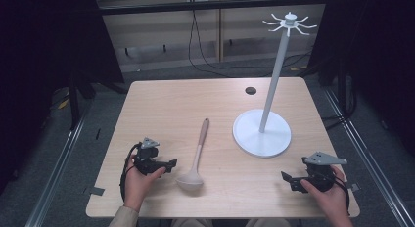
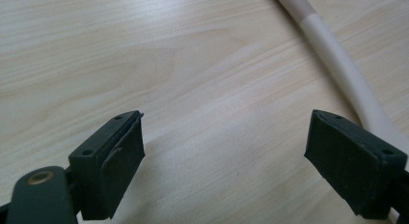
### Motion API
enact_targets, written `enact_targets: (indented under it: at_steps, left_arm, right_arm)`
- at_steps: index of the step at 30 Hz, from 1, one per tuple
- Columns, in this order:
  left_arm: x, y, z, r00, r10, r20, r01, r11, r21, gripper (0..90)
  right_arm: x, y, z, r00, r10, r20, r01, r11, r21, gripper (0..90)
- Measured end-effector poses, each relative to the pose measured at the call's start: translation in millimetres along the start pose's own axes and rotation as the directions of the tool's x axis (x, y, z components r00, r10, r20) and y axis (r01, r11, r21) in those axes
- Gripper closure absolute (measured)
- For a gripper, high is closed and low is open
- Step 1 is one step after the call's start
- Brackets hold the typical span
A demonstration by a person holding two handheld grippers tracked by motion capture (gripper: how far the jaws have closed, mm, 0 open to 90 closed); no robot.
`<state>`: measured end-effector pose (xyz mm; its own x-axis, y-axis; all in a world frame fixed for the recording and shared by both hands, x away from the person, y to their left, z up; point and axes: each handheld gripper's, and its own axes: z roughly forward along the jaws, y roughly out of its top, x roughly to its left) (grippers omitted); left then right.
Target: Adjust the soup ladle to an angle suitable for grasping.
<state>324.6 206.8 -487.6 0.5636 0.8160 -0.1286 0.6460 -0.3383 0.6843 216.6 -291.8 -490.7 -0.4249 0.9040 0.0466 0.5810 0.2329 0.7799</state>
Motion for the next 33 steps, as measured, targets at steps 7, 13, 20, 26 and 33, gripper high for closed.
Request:
enact_targets:
  at_steps: [7,13,20,26,33]
  left_arm:
    - [-8.1,7.7,5.0,0.9997,0.013,0.021,-0.013,0.9997,0.019,17.5]
    - [-12.8,17.4,13.6,0.9995,0.029,0.014,-0.03,0.9986,0.044,23.6]
    - [-15.6,31.6,27.0,0.999,0.033,0.029,-0.036,0.9941,0.103,64.7]
    - [-23.0,51.0,37.4,0.9998,0.008,0.02,-0.011,0.9905,0.137,85.1]
    - [-29.4,71.0,52.0,0.9994,0.015,0.032,-0.02,0.9873,0.158,90.0]
  right_arm:
    - [0.2,0.3,-4.5,0.9998,0.017,0.009,-0.017,0.9997,-0.019,5.2]
    - [3.4,-0.2,-6.4,0.9999,0.012,-0.001,-0.012,0.9996,-0.024,5.3]
    - [5.4,-1.4,-7.3,0.9999,0.011,-0.009,-0.011,0.9997,-0.022,5.4]
    - [5.0,-1.4,-6.8,0.9998,0.014,-0.014,-0.014,0.9996,-0.022,5.7]
    - [5.0,-1.1,-6.9,0.9998,0.008,-0.02,-0.009,0.9996,-0.028,5.8]
